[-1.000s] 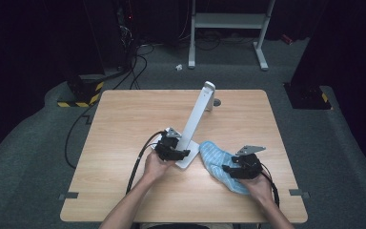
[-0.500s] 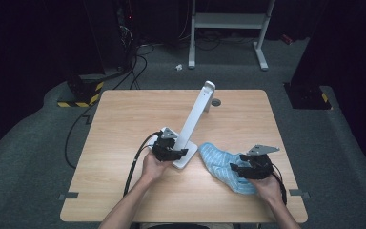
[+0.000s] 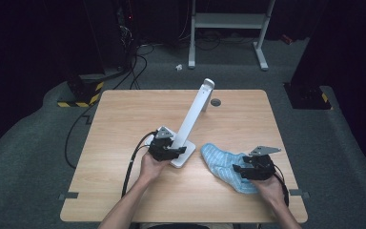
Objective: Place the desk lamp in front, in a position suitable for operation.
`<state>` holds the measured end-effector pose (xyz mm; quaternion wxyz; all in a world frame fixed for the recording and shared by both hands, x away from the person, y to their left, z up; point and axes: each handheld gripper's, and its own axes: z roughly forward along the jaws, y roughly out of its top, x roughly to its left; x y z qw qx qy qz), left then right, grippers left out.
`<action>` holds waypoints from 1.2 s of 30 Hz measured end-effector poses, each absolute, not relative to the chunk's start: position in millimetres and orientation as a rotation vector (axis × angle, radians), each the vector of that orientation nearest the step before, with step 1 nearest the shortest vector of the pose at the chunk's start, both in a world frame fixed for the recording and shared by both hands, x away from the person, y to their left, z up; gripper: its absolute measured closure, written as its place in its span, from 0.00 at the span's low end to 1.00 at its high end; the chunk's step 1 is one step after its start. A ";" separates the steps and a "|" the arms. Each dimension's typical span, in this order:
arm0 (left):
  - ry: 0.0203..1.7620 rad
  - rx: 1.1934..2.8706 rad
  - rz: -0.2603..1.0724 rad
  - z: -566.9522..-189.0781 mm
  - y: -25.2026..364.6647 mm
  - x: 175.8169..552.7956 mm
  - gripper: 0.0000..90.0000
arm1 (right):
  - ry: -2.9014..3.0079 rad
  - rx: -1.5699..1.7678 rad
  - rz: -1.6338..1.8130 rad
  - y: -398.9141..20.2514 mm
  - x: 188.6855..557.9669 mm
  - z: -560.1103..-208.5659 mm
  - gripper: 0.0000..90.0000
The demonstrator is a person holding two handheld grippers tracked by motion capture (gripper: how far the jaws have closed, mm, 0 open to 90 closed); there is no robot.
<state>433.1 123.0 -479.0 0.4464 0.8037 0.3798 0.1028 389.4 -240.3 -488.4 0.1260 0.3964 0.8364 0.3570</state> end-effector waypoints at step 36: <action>0.980 1.881 0.222 -461.9 141.8 434.5 0.60 | 2.642 0.991 1.052 -133.6 410.2 -501.8 0.47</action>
